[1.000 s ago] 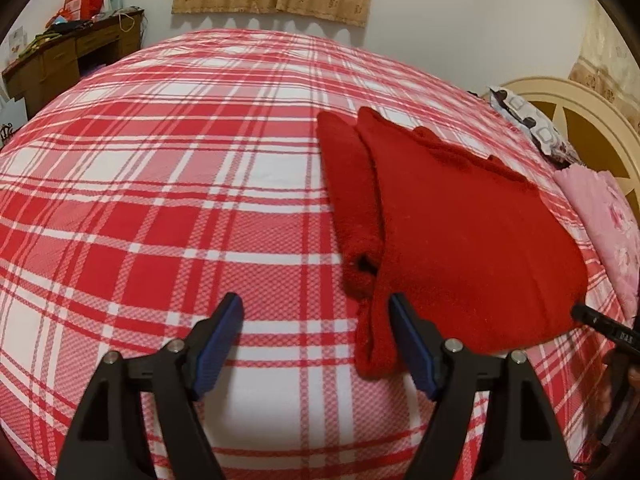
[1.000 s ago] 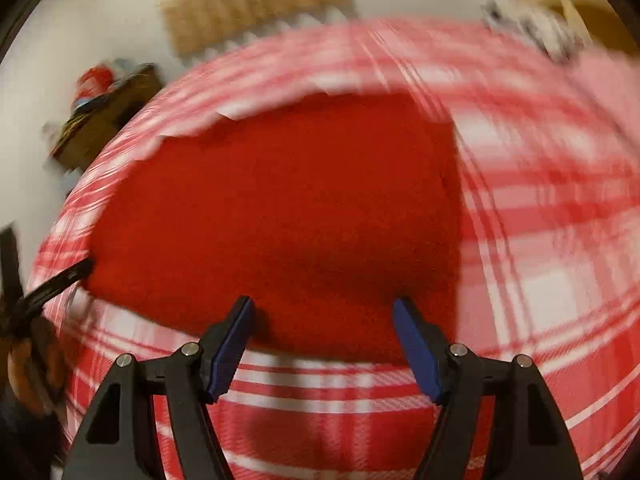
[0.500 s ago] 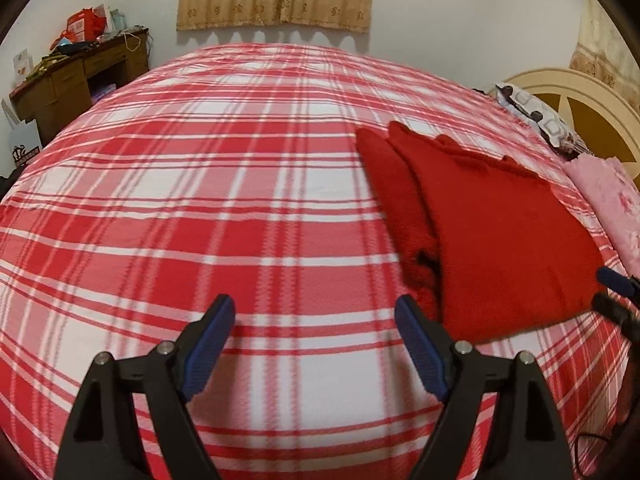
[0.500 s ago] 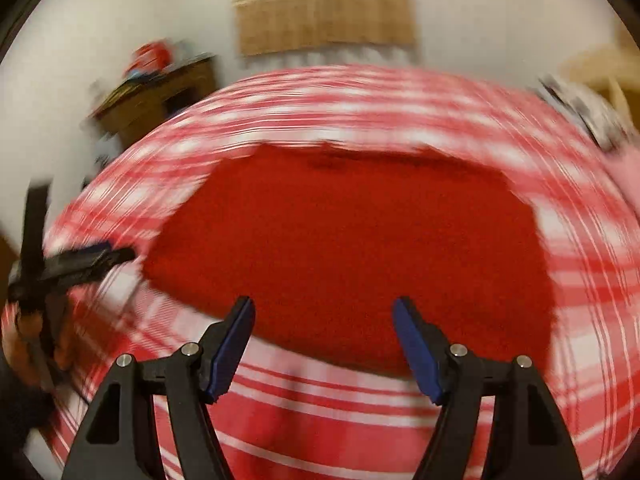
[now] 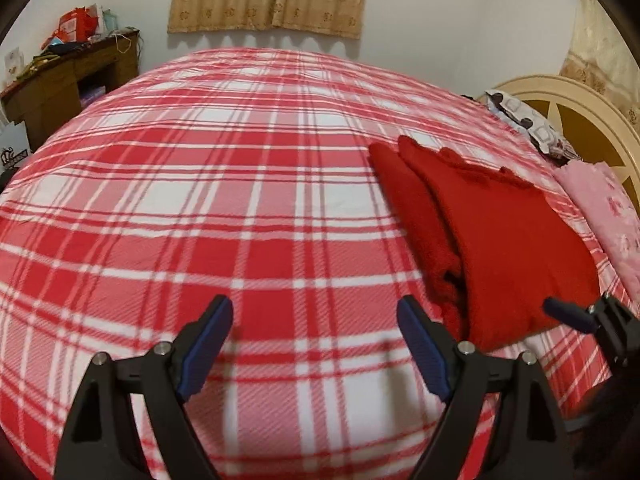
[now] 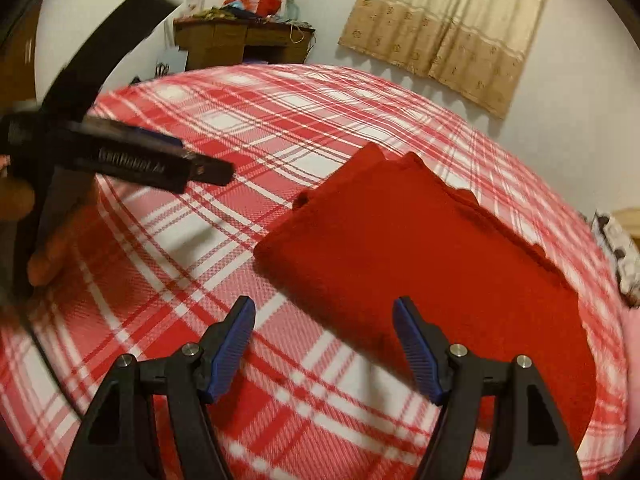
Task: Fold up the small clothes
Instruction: 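Move the right tool to the side edge of the folded dress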
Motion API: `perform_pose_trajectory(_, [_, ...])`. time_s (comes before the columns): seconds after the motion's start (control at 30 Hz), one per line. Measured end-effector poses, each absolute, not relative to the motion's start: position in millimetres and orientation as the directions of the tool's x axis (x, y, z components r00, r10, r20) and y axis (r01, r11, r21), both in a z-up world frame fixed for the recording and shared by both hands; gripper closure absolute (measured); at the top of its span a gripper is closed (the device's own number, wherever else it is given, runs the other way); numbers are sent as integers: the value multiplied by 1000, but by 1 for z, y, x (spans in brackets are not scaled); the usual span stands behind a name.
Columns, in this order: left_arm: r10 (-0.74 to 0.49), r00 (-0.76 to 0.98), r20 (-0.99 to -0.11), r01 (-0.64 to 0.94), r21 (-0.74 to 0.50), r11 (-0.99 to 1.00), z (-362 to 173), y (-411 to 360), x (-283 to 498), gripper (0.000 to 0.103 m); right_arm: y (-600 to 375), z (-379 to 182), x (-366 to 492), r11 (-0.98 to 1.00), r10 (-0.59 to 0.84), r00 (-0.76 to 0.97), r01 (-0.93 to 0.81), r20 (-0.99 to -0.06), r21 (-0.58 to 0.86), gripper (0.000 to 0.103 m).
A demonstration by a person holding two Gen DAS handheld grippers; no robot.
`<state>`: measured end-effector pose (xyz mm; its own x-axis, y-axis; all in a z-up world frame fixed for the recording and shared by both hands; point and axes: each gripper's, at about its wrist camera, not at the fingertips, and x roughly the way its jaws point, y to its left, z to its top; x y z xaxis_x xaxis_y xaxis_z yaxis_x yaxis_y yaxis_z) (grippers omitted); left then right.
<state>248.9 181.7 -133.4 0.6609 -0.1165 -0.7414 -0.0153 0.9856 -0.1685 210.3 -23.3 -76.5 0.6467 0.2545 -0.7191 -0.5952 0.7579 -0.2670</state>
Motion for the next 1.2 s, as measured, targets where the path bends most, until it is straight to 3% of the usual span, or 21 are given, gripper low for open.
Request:
perform_pose_trajectory(0.13, [-87, 669, -738, 0, -118, 993, -127, 169, 262, 16, -15, -84, 217, 761, 227, 675, -573, -702, -305, 32])
perform_pose_trajectory(0.2, [-93, 674, -733, 9, -117, 993, -124, 165, 271, 17, -13, -85, 219, 765, 220, 691, -560, -689, -318, 39])
perform_pose_trajectory(0.8, [-136, 662, -737, 99, -94, 991, -127, 125, 314, 16, -12, -93, 234, 797, 150, 720, -494, -677, -348, 39])
perform_pose_trajectory(1.2, [-247, 662, -707, 95, -247, 964, -123, 126, 321, 17, -15, -96, 240, 804, 159, 704, -499, -692, -323, 40])
